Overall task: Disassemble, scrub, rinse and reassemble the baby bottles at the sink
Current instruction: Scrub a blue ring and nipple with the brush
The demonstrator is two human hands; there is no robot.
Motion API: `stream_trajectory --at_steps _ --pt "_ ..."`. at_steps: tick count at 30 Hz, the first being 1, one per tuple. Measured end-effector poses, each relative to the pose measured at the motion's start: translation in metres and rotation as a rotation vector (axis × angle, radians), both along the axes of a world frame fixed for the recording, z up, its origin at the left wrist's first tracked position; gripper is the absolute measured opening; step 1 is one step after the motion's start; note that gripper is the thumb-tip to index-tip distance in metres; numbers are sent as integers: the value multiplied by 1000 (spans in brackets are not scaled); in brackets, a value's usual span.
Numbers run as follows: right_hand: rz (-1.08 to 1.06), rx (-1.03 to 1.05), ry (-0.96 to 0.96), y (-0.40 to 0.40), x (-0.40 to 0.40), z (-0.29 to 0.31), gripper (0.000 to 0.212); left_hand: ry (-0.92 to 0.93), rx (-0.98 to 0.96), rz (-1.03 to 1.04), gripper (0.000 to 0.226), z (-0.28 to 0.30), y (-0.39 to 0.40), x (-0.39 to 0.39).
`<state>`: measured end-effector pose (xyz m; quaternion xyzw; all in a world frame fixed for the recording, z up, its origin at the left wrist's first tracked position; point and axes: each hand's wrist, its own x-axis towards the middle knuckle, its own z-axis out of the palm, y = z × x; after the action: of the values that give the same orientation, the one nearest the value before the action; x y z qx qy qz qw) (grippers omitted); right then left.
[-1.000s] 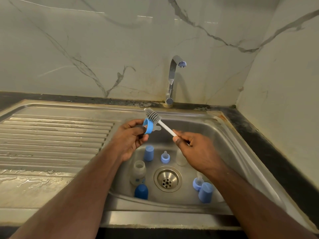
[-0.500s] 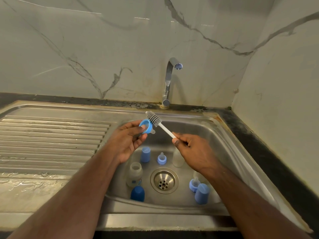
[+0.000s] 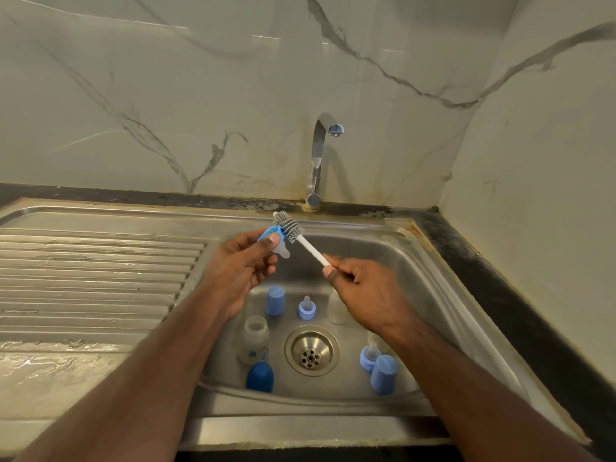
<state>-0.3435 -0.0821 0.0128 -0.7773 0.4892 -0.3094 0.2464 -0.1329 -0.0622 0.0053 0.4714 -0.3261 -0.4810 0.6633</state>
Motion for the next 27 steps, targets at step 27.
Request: stream_trajectory --at_steps 27 --pt "28 -17 -43 3 -1 -1 35 93 12 -48 20 -1 -1 2"
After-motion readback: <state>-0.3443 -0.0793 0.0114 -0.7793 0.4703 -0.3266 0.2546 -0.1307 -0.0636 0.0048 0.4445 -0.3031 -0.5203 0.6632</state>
